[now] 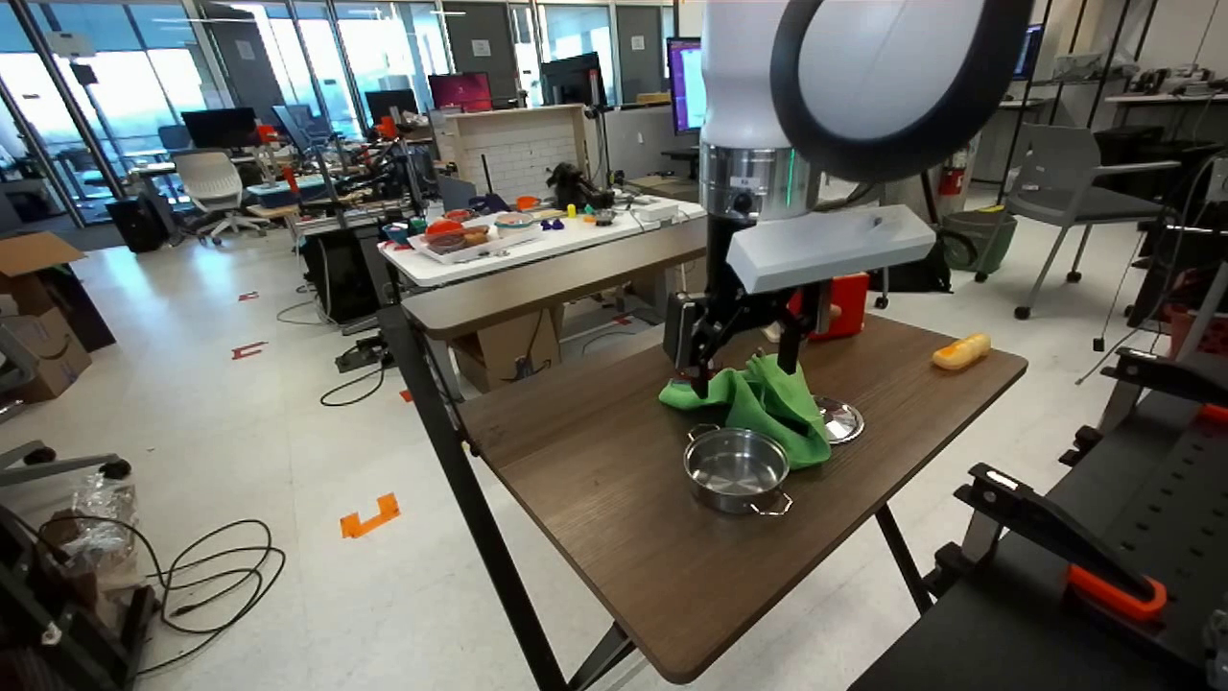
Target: Move the green towel to the left
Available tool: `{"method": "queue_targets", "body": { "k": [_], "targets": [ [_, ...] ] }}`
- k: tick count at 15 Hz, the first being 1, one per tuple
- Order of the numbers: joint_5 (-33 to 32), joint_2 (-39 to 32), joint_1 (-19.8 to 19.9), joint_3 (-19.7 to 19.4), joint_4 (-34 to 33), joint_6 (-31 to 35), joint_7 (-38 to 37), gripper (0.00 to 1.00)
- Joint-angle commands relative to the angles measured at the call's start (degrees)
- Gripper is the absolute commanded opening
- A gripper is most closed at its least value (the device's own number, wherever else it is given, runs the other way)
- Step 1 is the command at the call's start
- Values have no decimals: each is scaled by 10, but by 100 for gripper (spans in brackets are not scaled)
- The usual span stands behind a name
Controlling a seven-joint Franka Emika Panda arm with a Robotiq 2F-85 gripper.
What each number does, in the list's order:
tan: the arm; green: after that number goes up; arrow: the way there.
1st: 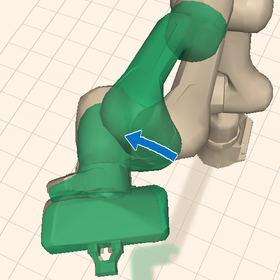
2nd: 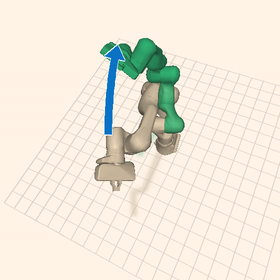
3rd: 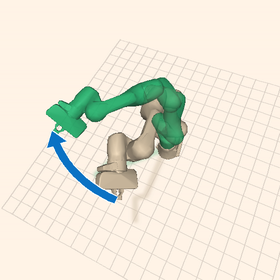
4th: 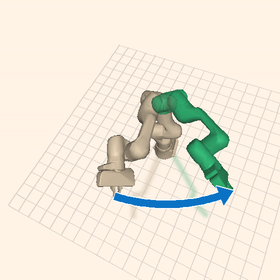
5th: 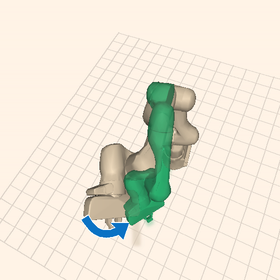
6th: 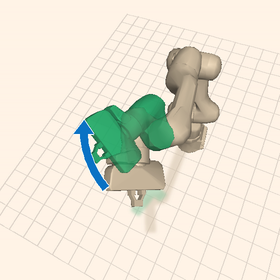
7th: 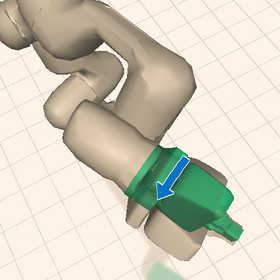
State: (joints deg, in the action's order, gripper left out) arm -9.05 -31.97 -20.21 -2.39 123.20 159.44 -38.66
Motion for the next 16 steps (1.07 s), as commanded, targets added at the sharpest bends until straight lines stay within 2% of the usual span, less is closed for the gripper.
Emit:
{"method": "queue_targets", "body": {
  "k": [1,9,16],
  "targets": [
    [38,-55,-5,-14,-71,-27,-7,100],
    [84,-110,6,-39,-144,-59,-10,100],
    [97,-100,39,-45,-136,-67,-1,100]
  ]
}}
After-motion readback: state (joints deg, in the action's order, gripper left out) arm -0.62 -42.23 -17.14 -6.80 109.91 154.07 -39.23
